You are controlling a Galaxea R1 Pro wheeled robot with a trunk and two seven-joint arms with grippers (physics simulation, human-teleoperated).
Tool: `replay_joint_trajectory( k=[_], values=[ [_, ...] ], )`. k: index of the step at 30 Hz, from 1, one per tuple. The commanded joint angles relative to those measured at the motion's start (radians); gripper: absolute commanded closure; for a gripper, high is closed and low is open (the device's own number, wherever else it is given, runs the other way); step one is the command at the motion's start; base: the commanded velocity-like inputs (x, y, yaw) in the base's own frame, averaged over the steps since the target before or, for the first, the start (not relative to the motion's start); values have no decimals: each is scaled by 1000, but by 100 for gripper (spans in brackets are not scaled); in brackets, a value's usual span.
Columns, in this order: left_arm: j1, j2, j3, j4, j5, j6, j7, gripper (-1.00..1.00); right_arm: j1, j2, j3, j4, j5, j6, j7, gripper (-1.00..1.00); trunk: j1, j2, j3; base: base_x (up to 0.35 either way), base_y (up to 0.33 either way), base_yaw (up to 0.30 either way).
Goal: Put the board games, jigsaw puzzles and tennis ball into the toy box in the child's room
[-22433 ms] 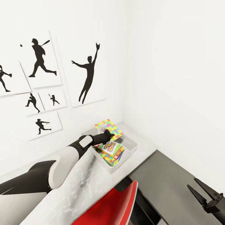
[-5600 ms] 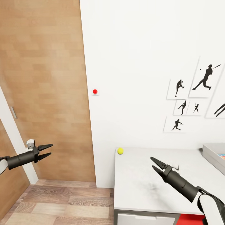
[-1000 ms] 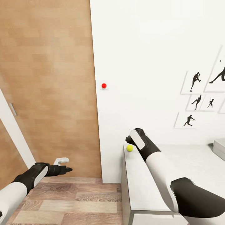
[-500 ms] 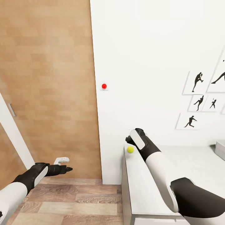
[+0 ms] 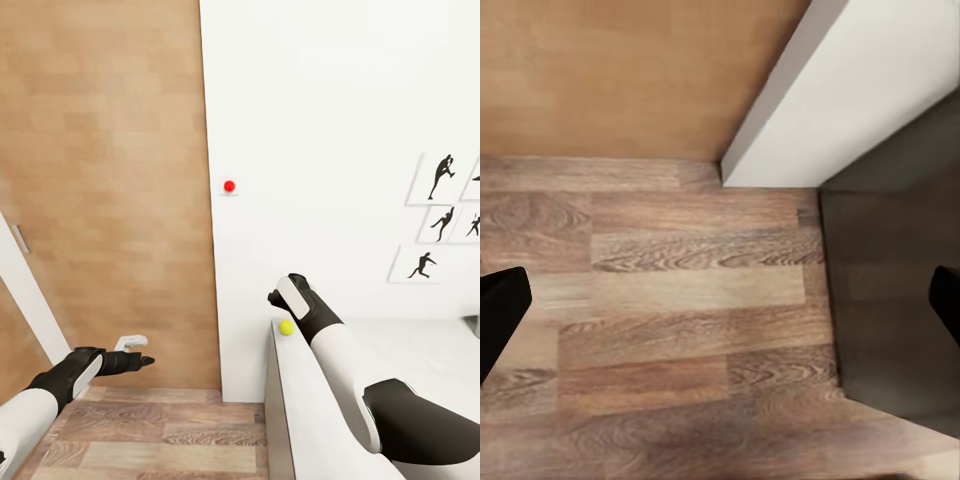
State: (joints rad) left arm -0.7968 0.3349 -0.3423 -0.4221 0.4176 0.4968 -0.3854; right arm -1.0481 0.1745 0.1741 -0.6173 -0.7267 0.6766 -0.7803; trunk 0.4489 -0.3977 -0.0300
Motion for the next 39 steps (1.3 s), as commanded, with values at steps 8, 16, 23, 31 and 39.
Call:
replay_joint_trajectory(
  k=[8, 16, 23, 31, 39],
  values=[
    [-1, 1, -5, -1, 6, 4, -1, -100, -1, 0, 1, -1, -6, 3, -8, -100, 1, -2, -2, 119, 46, -58],
    [-1, 1, -4, -2, 7, 7, -2, -100, -1, 0, 1, -1, -6, 3, -8, -100, 1, -2, -2, 119, 3, -82],
    [-1, 3, 1, -4, 9, 16, -8, -100, -1, 0, 1, -1, -6, 3, -8, -100, 1, -2, -2, 17, 0, -8],
    [-1, 4, 7, -3, 10, 18, -9, -100, -1, 0, 1, -1, -6, 3, -8, -100, 1, -2, -2, 1, 0, -1],
    [-1, 4, 8, -3, 10, 19, -9, -100, -1, 0, 1, -1, -6, 3, -8, -100, 1, -2, -2, 0, 0, 0]
  ],
)
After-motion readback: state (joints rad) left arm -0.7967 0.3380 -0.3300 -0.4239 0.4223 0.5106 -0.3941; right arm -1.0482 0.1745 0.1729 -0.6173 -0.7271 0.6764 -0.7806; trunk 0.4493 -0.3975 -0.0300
